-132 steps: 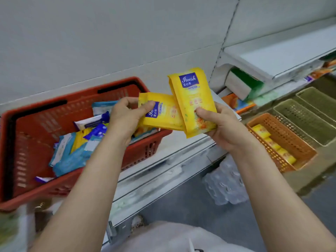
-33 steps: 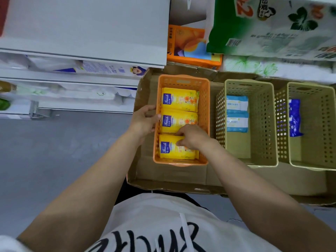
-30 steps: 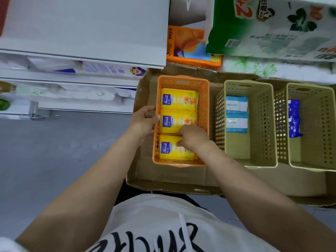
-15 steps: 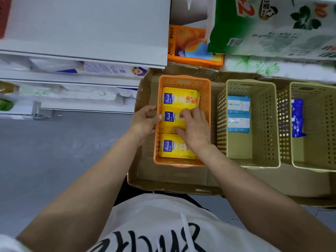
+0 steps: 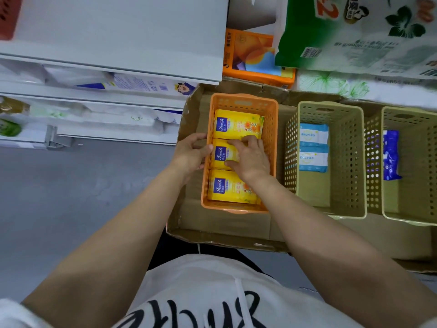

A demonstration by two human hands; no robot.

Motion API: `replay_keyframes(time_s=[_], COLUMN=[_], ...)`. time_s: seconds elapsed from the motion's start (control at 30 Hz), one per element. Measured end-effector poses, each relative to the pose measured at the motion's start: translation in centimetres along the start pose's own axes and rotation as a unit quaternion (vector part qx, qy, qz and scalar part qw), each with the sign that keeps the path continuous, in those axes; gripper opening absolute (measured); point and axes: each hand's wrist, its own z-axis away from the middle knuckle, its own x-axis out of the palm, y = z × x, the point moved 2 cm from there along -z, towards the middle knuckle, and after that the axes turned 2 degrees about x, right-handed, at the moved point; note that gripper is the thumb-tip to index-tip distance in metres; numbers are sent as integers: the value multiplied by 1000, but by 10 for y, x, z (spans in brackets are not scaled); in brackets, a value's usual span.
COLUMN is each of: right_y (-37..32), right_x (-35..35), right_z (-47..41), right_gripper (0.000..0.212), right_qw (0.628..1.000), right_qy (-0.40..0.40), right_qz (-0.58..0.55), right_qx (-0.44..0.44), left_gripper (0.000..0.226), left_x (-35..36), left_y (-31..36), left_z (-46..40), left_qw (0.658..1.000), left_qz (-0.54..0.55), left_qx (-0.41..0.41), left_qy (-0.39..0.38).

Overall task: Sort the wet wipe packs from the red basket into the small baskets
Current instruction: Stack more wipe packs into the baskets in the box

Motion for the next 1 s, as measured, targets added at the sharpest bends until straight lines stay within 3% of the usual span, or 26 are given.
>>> replay_keyframes(time_s=[0.23, 0.5, 0.67, 0.83, 1.0], right_y=[-4, -20, -67, -158, -270], right_x=[-1, -53, -111, -146, -136], right_z=[-1, 2, 24, 78, 121], right_gripper=[63, 53, 46, 42, 41], right_qw=[999, 994, 995, 990, 978], right_qy=[-18, -81, -31, 122, 197], right_qz=[34, 70, 97, 66, 18], right_qx=[6, 5, -1, -32, -71], left_gripper=[28, 50, 48, 50, 48], left_x=[2, -18, -87, -209, -358], left_y=[1, 26, 60, 95, 116], left_z=[1, 17, 41, 80, 113], left_qw=[1000, 994, 983, 920, 851], left_qz=[-17, -104, -169, -325, -401], left_qx=[0, -4, 67, 220, 315], left_qy=[21, -12, -28, 24, 128])
